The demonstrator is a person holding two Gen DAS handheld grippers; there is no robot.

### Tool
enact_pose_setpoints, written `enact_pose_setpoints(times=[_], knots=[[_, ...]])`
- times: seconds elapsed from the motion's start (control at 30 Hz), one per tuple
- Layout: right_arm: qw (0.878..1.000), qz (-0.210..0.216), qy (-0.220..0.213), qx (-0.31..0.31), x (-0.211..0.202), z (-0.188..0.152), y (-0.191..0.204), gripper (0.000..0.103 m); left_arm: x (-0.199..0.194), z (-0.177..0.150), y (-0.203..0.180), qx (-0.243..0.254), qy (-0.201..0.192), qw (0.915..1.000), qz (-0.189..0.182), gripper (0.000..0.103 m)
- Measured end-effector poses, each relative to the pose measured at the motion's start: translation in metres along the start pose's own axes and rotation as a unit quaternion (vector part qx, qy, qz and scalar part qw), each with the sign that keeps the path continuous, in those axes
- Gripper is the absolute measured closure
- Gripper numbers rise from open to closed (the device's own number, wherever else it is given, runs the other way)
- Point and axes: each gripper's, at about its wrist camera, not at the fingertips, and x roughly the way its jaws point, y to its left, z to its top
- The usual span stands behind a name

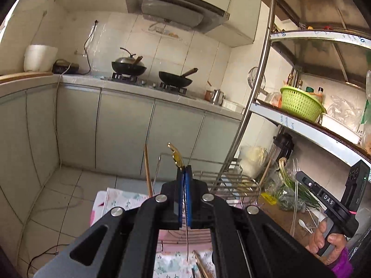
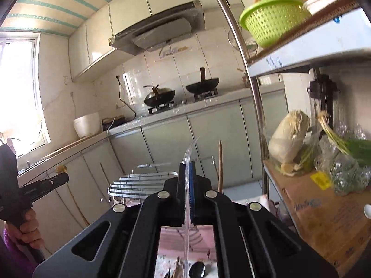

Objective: Organize utensils
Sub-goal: 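Lift the gold spoon and clear fork upright and carry them above the pink cup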

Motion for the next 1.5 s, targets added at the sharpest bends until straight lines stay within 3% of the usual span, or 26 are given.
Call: enact_pose_setpoints(times=[0.17,0.37,0.63,0.87,1.1,1.5], knots=[[0.998,-0.008,-0.056,-0.010,0.021,0.025,-0.002,0.100,0.008,0.028,0.000,0.007,-0.038,0.9990,0.019,0.102],[0.992,-0.031,-0.111,-0.047,0.052,0.027,-0.001,0.100,0.039,0.041,0.006,0.008,-0.053,0.9976,0.043,0.102],[0.991,-0.038,-0.118,-0.051,0.087,0.009,-0.014,0.100,0.081,0.030,0.017,0.021,-0.046,0.9964,0.068,0.102],[0.996,-0.031,-0.080,-0.030,0.088,-0.012,-0.024,0.100,0.108,0.000,0.024,0.012,0.004,0.9981,0.061,0.102],[0.999,-0.026,-0.012,-0.020,0.080,-0.037,-0.021,0.100,0.115,-0.026,0.022,0.018,0.037,0.9975,0.058,0.102],[0.995,-0.049,0.088,0.014,0.082,-0.059,-0.033,0.100,0.132,-0.060,0.041,-0.016,0.108,0.9914,0.072,0.101]])
